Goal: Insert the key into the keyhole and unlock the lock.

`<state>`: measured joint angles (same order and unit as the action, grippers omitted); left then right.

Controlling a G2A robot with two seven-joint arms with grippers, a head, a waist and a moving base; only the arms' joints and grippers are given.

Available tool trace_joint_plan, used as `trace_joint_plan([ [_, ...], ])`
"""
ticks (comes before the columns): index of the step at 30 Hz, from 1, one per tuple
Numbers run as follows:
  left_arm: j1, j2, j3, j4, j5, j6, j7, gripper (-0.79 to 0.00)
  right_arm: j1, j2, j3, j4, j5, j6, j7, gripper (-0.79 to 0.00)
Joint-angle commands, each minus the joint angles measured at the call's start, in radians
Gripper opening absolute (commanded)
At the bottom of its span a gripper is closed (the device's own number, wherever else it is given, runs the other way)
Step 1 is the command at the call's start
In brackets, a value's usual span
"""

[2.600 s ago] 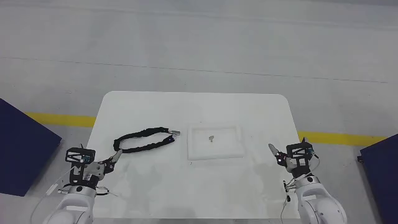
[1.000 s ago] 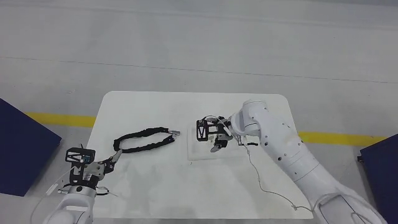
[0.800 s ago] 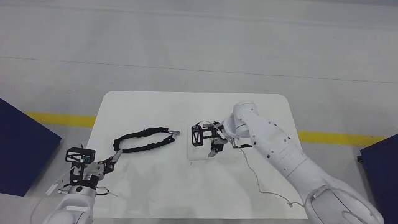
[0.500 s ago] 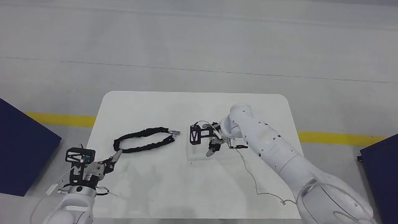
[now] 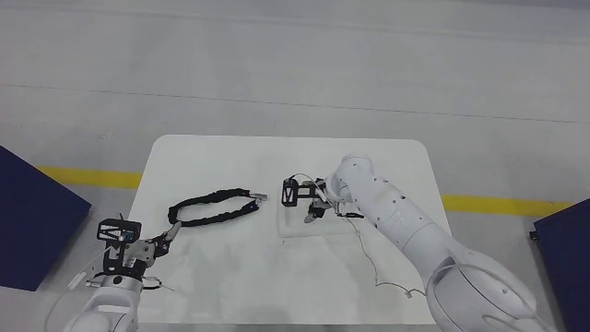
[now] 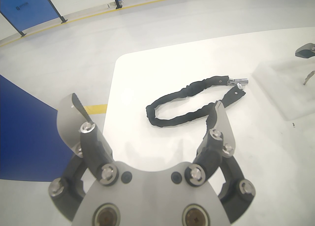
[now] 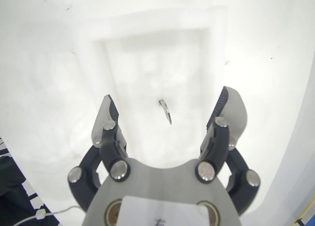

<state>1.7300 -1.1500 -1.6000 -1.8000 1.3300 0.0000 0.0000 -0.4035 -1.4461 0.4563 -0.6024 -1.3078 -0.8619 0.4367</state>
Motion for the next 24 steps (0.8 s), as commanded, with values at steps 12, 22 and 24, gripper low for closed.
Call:
trace_joint_plan([
  [12, 0.000, 0.000, 0.000, 0.000, 0.000, 0.000, 0.000, 0.000, 0.020, -0.042, -0.016, 0.100, -0.039, 0.026, -0.056, -0.419],
  [22, 0.000, 0.000, 0.000, 0.000, 0.000, 0.000, 0.000, 0.000, 0.039, -0.053, -0.020, 0.150, -0.069, -0.028, -0.092, -0.511],
  [24, 0.000, 0.000, 0.000, 0.000, 0.000, 0.000, 0.000, 0.000, 0.038, -0.054, -0.021, 0.154, -0.075, -0.041, -0.099, -0.554],
])
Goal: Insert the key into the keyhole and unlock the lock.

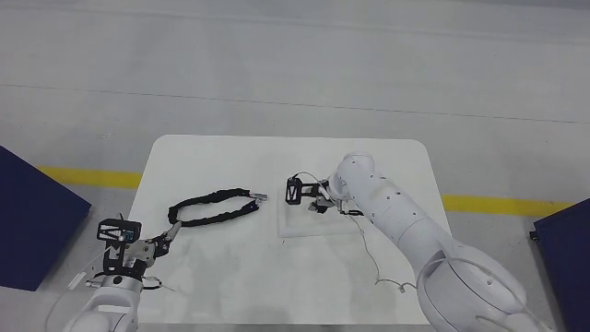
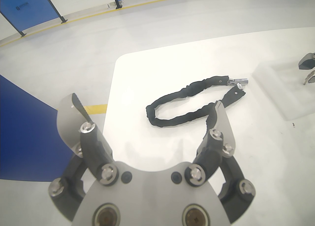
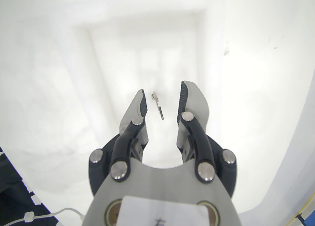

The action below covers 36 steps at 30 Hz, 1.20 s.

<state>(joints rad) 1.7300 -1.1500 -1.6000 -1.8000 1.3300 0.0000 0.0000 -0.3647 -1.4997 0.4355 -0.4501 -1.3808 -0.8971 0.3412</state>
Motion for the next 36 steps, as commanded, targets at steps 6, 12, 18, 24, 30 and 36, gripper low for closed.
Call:
trace_joint_plan([
  [6, 0.000, 0.000, 0.000, 0.000, 0.000, 0.000, 0.000, 0.000, 0.001, -0.002, -0.002, 0.005, -0.022, -0.021, -0.027, -0.785],
  [12, 0.000, 0.000, 0.000, 0.000, 0.000, 0.000, 0.000, 0.000, 0.009, 0.008, 0.000, -0.004, -0.057, -0.039, -0.064, -0.785],
  [18, 0.000, 0.000, 0.000, 0.000, 0.000, 0.000, 0.000, 0.000, 0.005, 0.030, 0.008, -0.045, -0.094, -0.052, -0.097, -0.785],
  [24, 0.000, 0.000, 0.000, 0.000, 0.000, 0.000, 0.000, 0.000, -0.004, 0.067, 0.034, -0.110, -0.116, -0.085, -0.105, -0.785],
  [30, 0.000, 0.000, 0.000, 0.000, 0.000, 0.000, 0.000, 0.000, -0.038, 0.119, 0.083, -0.205, -0.120, -0.110, -0.086, -0.785],
  [36, 0.000, 0.000, 0.000, 0.000, 0.000, 0.000, 0.000, 0.000, -0.124, 0.177, 0.136, -0.340, -0.134, -0.106, -0.031, -0.785],
])
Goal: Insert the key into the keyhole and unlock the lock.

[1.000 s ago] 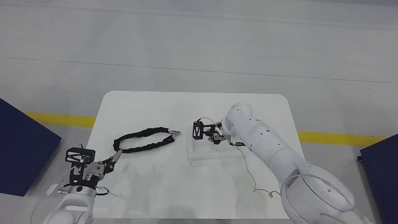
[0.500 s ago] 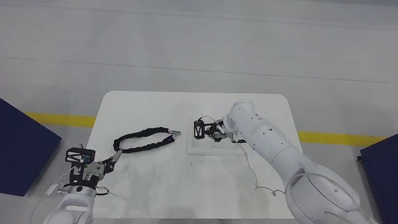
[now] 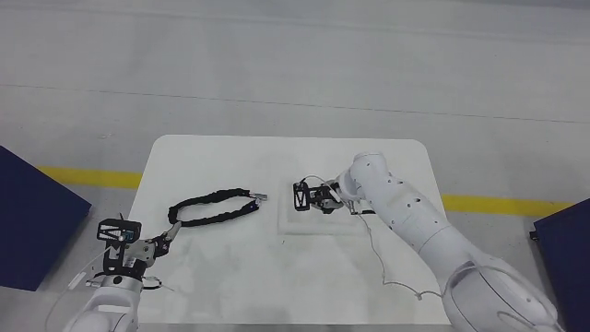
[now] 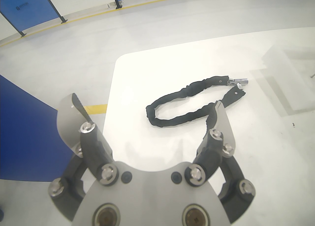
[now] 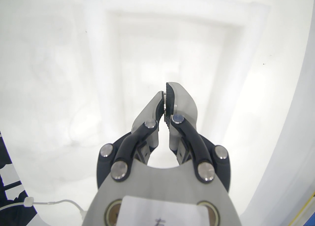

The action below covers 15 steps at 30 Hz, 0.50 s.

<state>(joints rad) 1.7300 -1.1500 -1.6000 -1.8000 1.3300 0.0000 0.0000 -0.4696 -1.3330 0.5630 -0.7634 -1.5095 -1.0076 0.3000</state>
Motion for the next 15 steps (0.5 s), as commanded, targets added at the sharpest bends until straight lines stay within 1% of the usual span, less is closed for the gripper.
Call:
trace_joint_plan([
  [1, 0.000, 0.000, 0.000, 0.000, 0.000, 0.000, 0.000, 0.000, -0.038, 0.020, 0.018, -0.051, -0.009, 0.009, 0.019, -0.785],
  [6, 0.000, 0.000, 0.000, 0.000, 0.000, 0.000, 0.000, 0.000, -0.137, 0.072, 0.090, -0.184, -0.013, 0.063, 0.038, -0.785],
  [15, 0.000, 0.000, 0.000, 0.000, 0.000, 0.000, 0.000, 0.000, -0.326, 0.159, 0.266, -0.399, 0.024, 0.139, 0.086, -0.785],
])
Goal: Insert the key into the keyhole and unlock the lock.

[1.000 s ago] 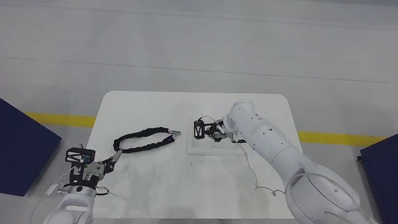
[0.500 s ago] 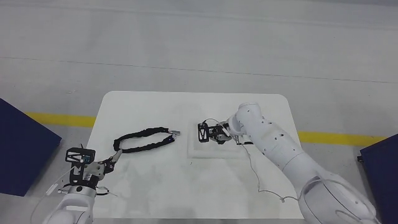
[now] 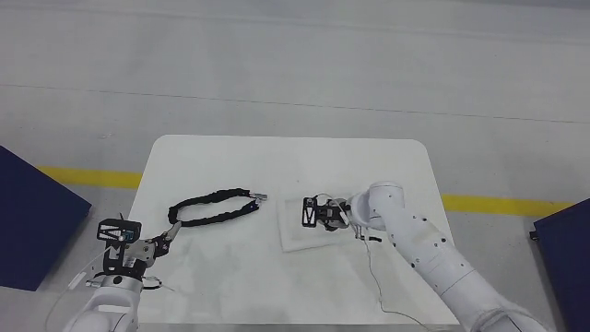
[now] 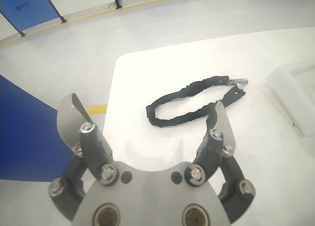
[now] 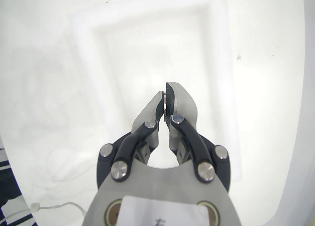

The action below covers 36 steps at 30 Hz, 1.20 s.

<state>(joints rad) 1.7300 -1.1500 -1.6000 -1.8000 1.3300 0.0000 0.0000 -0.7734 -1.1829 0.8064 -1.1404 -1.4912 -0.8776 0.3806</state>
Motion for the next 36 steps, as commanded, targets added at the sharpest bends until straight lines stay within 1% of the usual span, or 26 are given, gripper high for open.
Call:
trace_joint_plan([
  [1, 0.000, 0.000, 0.000, 0.000, 0.000, 0.000, 0.000, 0.000, -0.040, 0.016, 0.040, -0.043, 0.007, 0.014, 0.009, -0.785],
  [7, 0.000, 0.000, 0.000, 0.000, 0.000, 0.000, 0.000, 0.000, -0.126, 0.045, 0.120, -0.123, 0.024, 0.054, 0.031, -0.785],
  [11, 0.000, 0.000, 0.000, 0.000, 0.000, 0.000, 0.000, 0.000, -0.168, 0.058, 0.151, -0.176, 0.017, 0.061, 0.004, -0.785],
  [13, 0.000, 0.000, 0.000, 0.000, 0.000, 0.000, 0.000, 0.000, -0.179, 0.065, 0.154, -0.204, -0.034, 0.056, -0.022, -0.785],
  [17, 0.000, 0.000, 0.000, 0.000, 0.000, 0.000, 0.000, 0.000, -0.215, 0.083, 0.156, -0.260, -0.199, 0.085, -0.125, -0.785],
  [19, 0.000, 0.000, 0.000, 0.000, 0.000, 0.000, 0.000, 0.000, -0.230, 0.090, 0.156, -0.269, -0.256, 0.094, -0.167, -0.785],
  [22, 0.000, 0.000, 0.000, 0.000, 0.000, 0.000, 0.000, 0.000, -0.244, 0.098, 0.158, -0.273, -0.311, 0.098, -0.210, -0.785],
  [28, 0.000, 0.000, 0.000, 0.000, 0.000, 0.000, 0.000, 0.000, -0.262, 0.106, 0.153, -0.266, -0.375, 0.099, -0.247, -0.785],
  [31, 0.000, 0.000, 0.000, 0.000, 0.000, 0.000, 0.000, 0.000, -0.268, 0.106, 0.157, -0.255, -0.369, 0.110, -0.257, -0.785],
  [33, 0.000, 0.000, 0.000, 0.000, 0.000, 0.000, 0.000, 0.000, -0.274, 0.103, 0.169, -0.237, -0.312, 0.109, -0.257, -0.785],
  [36, 0.000, 0.000, 0.000, 0.000, 0.000, 0.000, 0.000, 0.000, -0.272, 0.097, 0.181, -0.220, -0.220, 0.091, -0.208, -0.785],
])
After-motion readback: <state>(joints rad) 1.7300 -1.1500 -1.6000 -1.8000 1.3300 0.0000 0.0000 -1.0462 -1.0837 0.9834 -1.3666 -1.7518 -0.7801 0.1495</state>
